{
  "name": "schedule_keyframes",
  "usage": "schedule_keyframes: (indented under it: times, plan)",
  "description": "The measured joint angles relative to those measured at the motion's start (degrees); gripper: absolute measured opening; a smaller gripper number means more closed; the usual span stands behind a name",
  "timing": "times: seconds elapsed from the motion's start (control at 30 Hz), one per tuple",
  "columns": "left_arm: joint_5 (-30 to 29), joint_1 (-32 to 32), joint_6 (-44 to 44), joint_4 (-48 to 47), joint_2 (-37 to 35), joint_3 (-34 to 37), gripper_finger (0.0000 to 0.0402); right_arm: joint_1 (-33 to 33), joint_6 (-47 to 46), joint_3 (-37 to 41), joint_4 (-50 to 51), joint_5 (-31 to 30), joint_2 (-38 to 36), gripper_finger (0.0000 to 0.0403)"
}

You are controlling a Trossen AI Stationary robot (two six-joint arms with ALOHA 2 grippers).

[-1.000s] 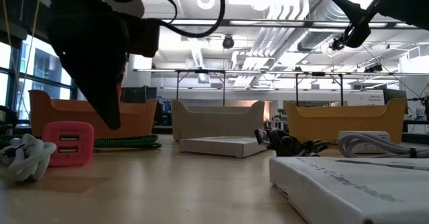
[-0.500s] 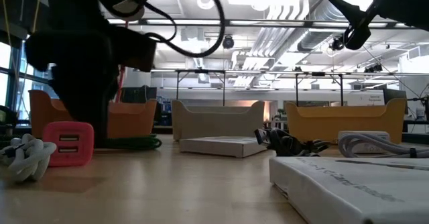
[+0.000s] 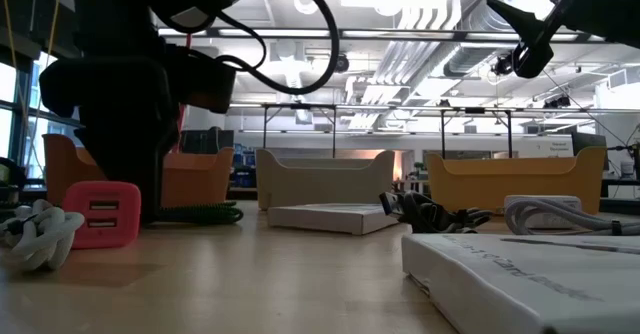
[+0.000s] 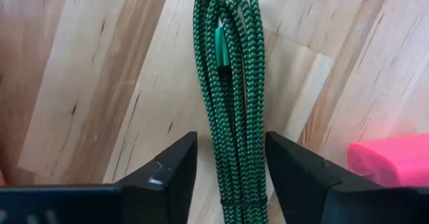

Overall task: Pick and place items into bin
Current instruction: Put the green charger cable into the dark brown bin

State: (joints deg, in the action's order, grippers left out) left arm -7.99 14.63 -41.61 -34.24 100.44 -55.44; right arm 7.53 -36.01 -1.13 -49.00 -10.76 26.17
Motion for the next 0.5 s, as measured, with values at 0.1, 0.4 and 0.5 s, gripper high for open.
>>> schedule_keyframes:
  times: [0.1,0.4,0.5]
  plan:
    - [-0.21,0.0,0.01,0.02,0.0,0.0,0.0125,0.02,0.0,0.0,-0.04,0.0,0.0,0.0259]
    - [-0.59,0.0,0.01,0.28,0.0,0.0,0.005,0.01,0.0,0.0,-0.06,0.0,0.0,0.0259]
    - [-0.58,0.0,-0.17,0.47,0.0,0.0,0.0031,0.02,0.0,0.0,-0.06,0.0,0.0,0.0259]
